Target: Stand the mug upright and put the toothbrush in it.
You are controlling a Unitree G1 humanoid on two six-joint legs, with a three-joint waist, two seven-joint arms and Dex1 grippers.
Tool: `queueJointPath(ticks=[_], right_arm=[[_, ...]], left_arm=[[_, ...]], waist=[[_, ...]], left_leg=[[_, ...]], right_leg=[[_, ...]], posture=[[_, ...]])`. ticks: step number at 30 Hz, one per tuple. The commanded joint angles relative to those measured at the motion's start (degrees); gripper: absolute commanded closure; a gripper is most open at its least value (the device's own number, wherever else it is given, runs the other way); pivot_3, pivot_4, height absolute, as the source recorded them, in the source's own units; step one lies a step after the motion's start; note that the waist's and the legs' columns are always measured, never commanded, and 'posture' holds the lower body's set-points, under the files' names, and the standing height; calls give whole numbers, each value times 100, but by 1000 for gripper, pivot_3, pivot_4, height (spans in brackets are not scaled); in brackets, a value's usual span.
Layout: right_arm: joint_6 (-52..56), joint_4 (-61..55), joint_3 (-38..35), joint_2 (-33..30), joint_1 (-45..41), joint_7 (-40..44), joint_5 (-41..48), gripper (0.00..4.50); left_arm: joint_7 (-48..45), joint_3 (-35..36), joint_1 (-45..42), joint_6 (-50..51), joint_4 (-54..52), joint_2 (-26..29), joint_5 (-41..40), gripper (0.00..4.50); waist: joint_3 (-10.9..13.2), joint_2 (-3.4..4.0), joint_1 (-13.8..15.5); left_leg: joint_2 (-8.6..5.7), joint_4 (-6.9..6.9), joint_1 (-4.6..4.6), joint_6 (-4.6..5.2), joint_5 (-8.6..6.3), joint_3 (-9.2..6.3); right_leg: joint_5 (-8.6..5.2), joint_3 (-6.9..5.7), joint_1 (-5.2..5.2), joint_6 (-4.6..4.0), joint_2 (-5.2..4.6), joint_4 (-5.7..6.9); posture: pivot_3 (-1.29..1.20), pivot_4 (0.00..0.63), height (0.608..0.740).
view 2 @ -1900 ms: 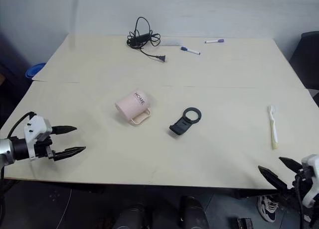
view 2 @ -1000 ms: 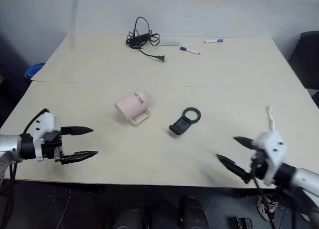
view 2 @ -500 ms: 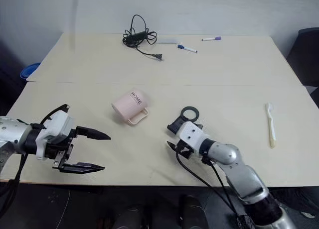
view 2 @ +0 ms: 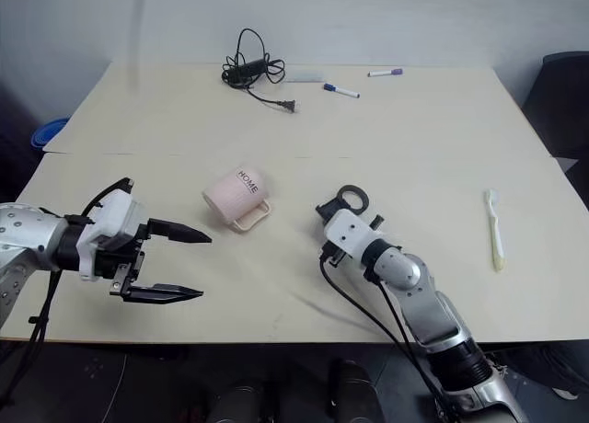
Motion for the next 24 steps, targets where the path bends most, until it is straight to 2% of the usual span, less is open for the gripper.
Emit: queueJointPath(ticks=[1,4,8,11,13,17,24], right_arm=[[186,-157,-9,11,290,94,-6,4373],[564,-617,-540,-227,397,54,-53,4373],[1131,-1311,-2469,-1116,451,58,42,4373],[839,-1073,-3522,-1946,892,225,-165,4373],[591,-612,-3961,-2240,1287,238,-246,4373],[51,324,-4270,-2331,1740,201,-165,4373],[-1183,2502,-4135,-2334,1823,-320,-217,4373]], left_arm=[[33,-143,-232,-108,95,-104,78,0],[74,-386,-497,-161,231,-298,167,0],[7,-756,-905,-335,516,-653,350,0],[-35,-1033,-1250,-542,857,-964,556,0],[-55,-1180,-1453,-630,1014,-1173,652,0],[-156,-1379,-1698,-790,1174,-1434,798,0],[-214,-1523,-1996,-953,1352,-1681,983,0]], waist=[[-2,-3,2],[-2,-3,24],[14,23,141],[14,23,182],[9,8,174],[15,-6,114],[20,4,-12]], left_leg=[[2,0,0,-1,0,0],[3,0,-1,-2,0,0],[-19,6,-20,14,1,-3],[-42,6,-22,27,-3,7],[-42,4,-23,24,-5,4],[-39,3,-13,18,-3,16],[-41,-2,9,18,5,36]], right_leg=[[0,2,0,-1,2,1],[-1,4,0,-2,4,4],[8,-2,-3,13,-9,1],[14,-9,-6,25,-12,-9],[14,-13,-3,25,0,-17],[13,-7,-2,22,8,-14],[13,17,0,22,-1,-9]], posture=[[0,150,740],[0,150,740],[0,150,740],[0,150,740],[0,150,740],[0,150,740],[0,150,740]])
